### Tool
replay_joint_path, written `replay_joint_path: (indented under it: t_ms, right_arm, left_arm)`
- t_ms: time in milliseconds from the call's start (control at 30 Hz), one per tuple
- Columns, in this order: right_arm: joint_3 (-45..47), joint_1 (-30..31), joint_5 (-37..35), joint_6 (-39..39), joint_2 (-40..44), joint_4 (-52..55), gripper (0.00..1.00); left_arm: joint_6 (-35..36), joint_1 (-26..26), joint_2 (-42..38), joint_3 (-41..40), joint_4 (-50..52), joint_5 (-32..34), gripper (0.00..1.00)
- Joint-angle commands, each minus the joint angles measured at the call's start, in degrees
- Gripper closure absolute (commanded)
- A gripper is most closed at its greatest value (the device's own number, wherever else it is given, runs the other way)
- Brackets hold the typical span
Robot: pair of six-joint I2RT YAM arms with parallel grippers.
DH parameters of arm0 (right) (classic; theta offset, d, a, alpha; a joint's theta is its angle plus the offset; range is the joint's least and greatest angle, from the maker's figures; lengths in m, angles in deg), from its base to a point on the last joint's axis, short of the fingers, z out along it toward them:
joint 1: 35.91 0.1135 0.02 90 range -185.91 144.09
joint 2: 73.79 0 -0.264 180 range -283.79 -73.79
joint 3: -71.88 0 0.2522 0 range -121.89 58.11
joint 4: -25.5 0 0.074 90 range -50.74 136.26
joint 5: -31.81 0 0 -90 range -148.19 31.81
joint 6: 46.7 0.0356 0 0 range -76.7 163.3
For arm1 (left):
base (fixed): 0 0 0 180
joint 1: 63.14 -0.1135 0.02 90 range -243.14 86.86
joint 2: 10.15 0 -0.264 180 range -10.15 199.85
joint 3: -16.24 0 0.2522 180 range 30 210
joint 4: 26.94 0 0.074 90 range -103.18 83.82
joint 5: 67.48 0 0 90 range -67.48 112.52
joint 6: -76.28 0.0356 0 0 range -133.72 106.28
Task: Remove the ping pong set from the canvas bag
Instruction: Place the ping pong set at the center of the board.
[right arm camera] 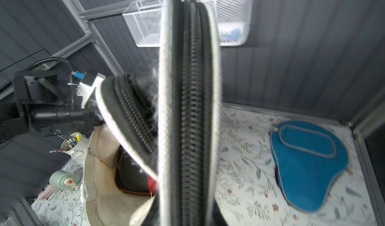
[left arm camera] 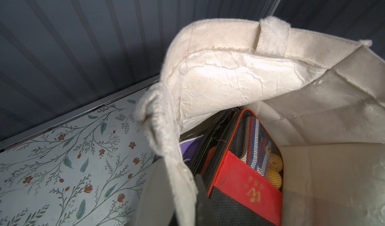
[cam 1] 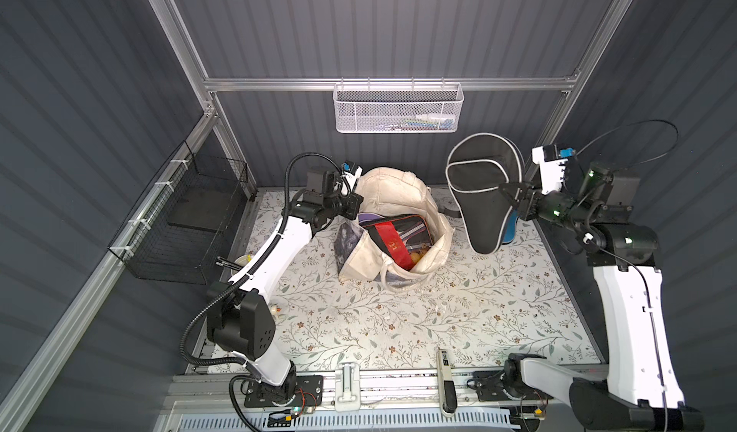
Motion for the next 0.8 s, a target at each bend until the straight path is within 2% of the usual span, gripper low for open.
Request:
replay_joint_path:
  t_ms: [0,67,267,400,567,633,767]
  right_arm:
    - [5.71,-3.42,3.96,3.63,3.59,6.02,1.00]
    - [9.72,-5.32,5.33,2.84,4.78,8.33,1.00]
    - [22.63,-9.84,2.47,2.24,5.73,10.35,1.00]
    - [27.88,-10.72,-4.39,0.99,5.13,11.38,1.00]
    - [28.67,-11.48,-12.21,-0.96,3.77,11.76,1.00]
    - [28.23,-11.42,-18.13,-1.74,1.53,12.55,1.00]
    - [28.13,-11.48,-20.80,-2.83,-3.67,12.42,1.00]
  left_arm:
    - [0.77,-0.01,-1.12,0.23,-8.09,-2.34,1.00]
    - [0.67,-0.01,-0.73,0.19,-8.77,-2.36,1.00]
    - [0.57,-0.01,0.18,0.49,-9.34,-4.99,1.00]
    - [1.55,-0.01,0.36,0.16,-9.14,-5.31,1.00]
    - [0.93,-0.05,0.64,0.45,-9.93,-7.83,1.00]
    - [0.41,-0.01,0.39,0.09,-10.71,-8.46,1.00]
    - [-0.21,-0.01,0.41,-0.02,-10.89,-9.88,1.00]
